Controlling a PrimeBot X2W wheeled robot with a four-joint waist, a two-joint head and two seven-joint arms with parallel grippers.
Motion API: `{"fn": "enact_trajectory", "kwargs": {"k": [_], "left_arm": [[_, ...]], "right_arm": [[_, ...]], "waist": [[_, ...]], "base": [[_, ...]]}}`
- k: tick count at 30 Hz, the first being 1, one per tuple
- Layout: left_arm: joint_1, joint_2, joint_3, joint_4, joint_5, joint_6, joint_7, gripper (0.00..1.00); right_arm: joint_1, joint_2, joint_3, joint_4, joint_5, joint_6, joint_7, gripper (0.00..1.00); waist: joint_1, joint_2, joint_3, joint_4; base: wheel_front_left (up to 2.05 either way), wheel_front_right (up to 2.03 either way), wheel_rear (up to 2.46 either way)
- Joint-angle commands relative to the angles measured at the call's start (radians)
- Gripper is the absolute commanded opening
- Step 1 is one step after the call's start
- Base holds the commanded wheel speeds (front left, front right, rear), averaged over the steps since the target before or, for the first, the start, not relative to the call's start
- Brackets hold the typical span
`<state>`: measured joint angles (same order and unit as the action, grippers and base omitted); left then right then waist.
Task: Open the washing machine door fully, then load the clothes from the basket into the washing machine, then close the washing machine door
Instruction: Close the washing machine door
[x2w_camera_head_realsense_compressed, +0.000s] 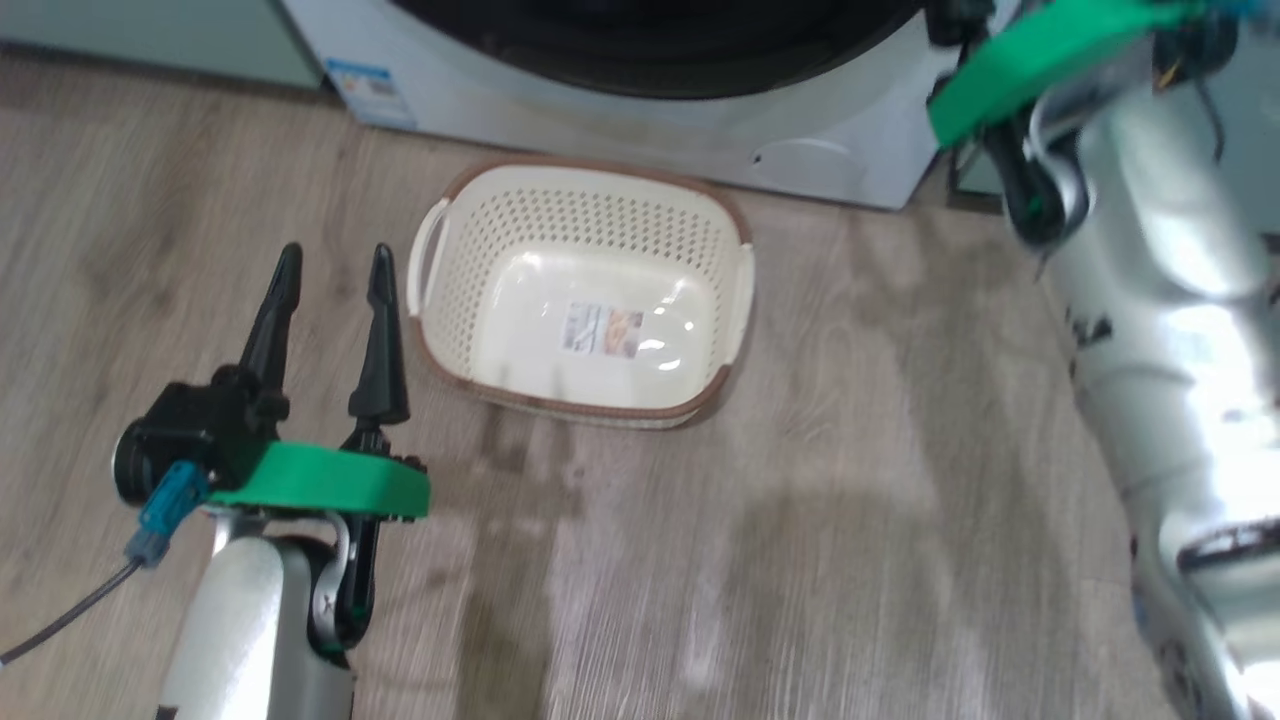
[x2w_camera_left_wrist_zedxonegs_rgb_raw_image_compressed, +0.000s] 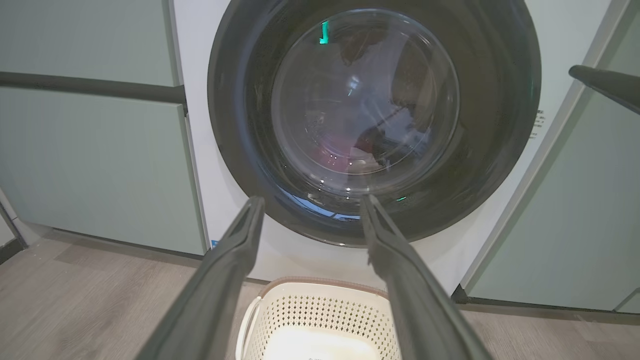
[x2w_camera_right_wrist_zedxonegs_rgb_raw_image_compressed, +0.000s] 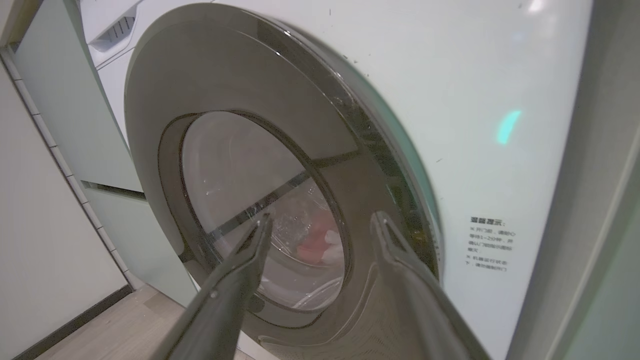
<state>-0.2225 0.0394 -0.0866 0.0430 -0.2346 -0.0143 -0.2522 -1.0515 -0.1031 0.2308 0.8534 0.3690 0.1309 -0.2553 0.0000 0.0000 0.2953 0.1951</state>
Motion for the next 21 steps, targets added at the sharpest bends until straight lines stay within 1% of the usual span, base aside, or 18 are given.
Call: {"fn": "enact_trajectory", "kwargs": {"k": [1, 5, 13, 21], "left_arm": [[-0.007, 0.013, 0.041, -0.032, 0.011, 0.002, -0.010, 1.00], [0.023, 0.021, 0.047, -0.032, 0.024, 0.001, -0.010, 1.00], [0.083, 0.044, 0.045, -0.030, 0.043, 0.006, -0.008, 1.00], [0.132, 0.059, 0.026, -0.042, 0.055, 0.008, 0.017, 1.00]], "right_arm": [[0.009, 0.017, 0.001, -0.055, -0.002, 0.000, -0.006, 1.00], [0.154, 0.014, -0.045, -0.162, -0.031, 0.000, -0.006, 1.00], [0.439, 0.037, -0.146, -0.340, -0.109, 0.000, -0.005, 1.00], [0.675, 0.051, -0.228, -0.533, -0.158, 0.000, 0.055, 1.00]], "waist": [[0.0000, 0.0000, -0.025, -0.024], [0.0000, 0.0000, -0.069, -0.055], [0.0000, 0.0000, -0.143, -0.114], [0.0000, 0.0000, -0.196, -0.154]], "base": [[0.00, 0.00, 0.00], [0.00, 0.00, 0.00], [0.00, 0.00, 0.00], [0.00, 0.00, 0.00]]}}
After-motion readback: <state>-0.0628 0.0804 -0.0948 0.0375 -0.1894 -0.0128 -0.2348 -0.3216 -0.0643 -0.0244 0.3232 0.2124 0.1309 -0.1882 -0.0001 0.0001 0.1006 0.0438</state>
